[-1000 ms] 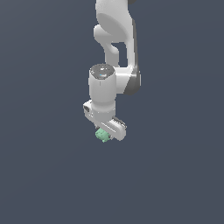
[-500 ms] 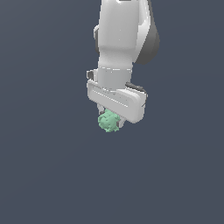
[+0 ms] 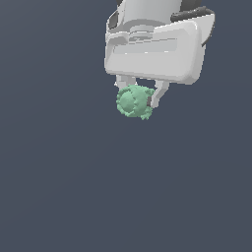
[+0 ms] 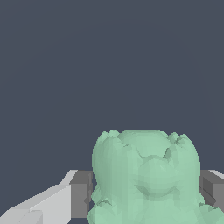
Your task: Pick up the object and move it to a goal position.
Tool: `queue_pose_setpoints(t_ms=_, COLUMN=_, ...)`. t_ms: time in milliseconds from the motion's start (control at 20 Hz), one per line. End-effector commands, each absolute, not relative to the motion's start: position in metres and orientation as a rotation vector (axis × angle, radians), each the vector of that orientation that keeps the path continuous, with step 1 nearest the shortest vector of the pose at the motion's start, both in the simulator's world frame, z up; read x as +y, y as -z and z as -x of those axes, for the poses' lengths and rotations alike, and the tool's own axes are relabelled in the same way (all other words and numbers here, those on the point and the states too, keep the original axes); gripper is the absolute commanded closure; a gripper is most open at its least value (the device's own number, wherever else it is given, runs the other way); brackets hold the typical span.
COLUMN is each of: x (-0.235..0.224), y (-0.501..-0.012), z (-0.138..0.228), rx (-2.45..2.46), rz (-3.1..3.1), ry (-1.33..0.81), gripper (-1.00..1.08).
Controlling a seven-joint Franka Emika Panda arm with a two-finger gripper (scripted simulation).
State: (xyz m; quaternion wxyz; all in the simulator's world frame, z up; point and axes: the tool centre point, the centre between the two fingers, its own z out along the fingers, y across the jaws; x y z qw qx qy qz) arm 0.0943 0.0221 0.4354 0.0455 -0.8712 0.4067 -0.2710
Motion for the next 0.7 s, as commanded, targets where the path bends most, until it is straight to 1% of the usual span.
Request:
queue_pose_setpoints(t_ms=0, x=0.027, y=-0.459, z=-0.093, rx=1.258, rz=2.635, ry=0.874, gripper=1.08)
queue_pose_setpoints(t_ms=300, x=0.036, y=-0.496, z=-0.090, rx=1.277, rz=2.596, ry=0.946, gripper=1.08)
queue_pose_setpoints(t_ms=650, x=0.040, y=-0.506, z=-0.089, rx=1.281, rz=2.586, ry=0.967, gripper=1.08)
